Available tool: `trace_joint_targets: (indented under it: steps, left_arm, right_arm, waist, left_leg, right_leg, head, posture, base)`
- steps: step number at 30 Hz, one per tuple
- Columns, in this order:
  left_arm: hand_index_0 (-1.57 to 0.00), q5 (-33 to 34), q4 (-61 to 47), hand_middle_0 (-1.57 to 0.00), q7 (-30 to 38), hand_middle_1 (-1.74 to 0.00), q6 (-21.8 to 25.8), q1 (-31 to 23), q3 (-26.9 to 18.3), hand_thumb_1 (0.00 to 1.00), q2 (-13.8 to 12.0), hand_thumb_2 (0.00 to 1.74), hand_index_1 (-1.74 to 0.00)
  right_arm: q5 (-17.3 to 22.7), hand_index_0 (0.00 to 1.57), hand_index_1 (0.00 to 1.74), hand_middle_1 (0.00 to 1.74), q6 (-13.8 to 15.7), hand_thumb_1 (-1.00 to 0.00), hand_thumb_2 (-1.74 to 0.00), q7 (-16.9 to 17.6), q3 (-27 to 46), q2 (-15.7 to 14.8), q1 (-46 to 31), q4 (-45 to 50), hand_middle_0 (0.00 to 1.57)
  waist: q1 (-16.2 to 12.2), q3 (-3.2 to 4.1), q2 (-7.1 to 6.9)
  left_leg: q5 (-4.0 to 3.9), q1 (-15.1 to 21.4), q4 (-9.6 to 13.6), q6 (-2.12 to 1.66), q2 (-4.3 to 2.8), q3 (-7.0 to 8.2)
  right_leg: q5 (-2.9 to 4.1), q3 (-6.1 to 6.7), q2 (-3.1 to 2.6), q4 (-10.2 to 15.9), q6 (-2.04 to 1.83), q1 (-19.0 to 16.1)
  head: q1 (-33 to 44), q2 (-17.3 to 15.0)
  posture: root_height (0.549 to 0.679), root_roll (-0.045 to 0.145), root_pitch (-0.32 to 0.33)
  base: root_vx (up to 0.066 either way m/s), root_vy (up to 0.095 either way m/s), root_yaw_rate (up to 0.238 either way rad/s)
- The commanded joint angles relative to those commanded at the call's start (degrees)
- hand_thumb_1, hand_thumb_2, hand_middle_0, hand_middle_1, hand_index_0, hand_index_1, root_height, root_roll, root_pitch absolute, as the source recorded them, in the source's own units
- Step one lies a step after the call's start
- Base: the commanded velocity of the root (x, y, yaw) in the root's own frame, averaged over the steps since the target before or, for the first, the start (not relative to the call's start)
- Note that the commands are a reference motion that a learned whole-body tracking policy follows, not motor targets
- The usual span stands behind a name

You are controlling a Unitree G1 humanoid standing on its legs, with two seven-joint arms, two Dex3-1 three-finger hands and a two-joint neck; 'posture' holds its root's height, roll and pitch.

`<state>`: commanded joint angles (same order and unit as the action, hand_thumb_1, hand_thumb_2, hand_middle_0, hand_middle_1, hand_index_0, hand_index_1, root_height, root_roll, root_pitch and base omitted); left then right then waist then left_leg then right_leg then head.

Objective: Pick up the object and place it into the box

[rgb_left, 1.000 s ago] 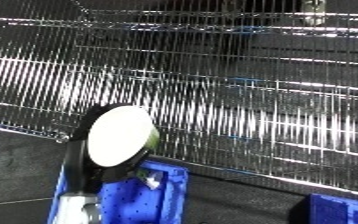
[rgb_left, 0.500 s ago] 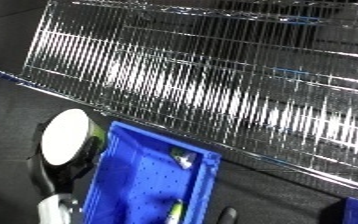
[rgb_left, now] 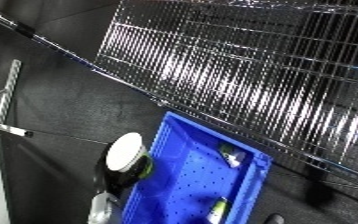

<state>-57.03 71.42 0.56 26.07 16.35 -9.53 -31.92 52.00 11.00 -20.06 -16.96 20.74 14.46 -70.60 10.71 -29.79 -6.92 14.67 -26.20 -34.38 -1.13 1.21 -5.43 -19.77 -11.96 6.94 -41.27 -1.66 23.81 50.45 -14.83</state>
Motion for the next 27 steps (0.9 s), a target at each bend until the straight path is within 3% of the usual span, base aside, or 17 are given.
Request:
trace_joint_targets:
  steps: [6, 20, 27]
  left_arm:
    - [0.00, -0.1, 3.3, 0.00, -2.8, 0.00, -3.5, 0.7, 0.4, 0.00, -0.6, 0.00, 0.00]
    - [0.00, -0.3, 6.6, 0.00, -6.6, 0.00, -8.1, 1.0, 1.5, 0.00, -0.6, 0.00, 0.00]
    - [0.00, 1.3, 6.6, 0.00, -8.4, 0.00, -11.9, 0.7, 3.8, 0.00, 0.4, 0.00, 0.00]
  right_arm:
    - [-0.3, 0.00, 0.00, 0.00, -0.4, 0.00, 0.00, -0.3, 0.1, 0.1, -0.2, 0.2, 0.00]
    - [-0.4, 0.00, 0.00, 0.00, -0.9, 0.00, 0.00, 0.0, 0.4, -0.4, 0.1, 0.8, 0.00]
    - [-0.9, 0.00, 0.00, 0.00, -1.2, 0.00, 0.00, 0.6, 0.7, -0.2, 0.7, 1.5, 0.00]
  waist:
    - [-0.2, 0.00, -0.53]
    - [-0.9, 0.00, -0.15]
    - [-1.8, 0.00, 0.51]
  left_leg:
    - [-0.03, 0.3, 0.4, -0.02, -0.03, -0.04]
    - [0.64, 0.5, 0.2, 0.14, 0.36, 0.52]
    - [0.86, 0.7, -0.1, 0.27, 0.15, 1.23]
  right_leg:
    - [0.26, 0.03, 0.14, 0.7, -0.13, -0.4]
    - [1.12, 0.32, 0.41, 2.2, -0.63, -0.9]
    - [1.65, 0.63, 0.59, 2.8, -1.03, -0.9]
  head:
    - [-0.7, -0.5]
    - [-3.9, -1.2]
    - [-9.2, -1.4]
  posture:
    - [0.642, 0.027, 0.060]
    - [0.644, 0.025, 0.057]
    - [0.645, 0.023, 0.056]
  base:
    - [0.004, 0.017, 0.014]
    - [-0.008, 0.006, -0.019]
    - [-0.029, -0.007, -0.107]
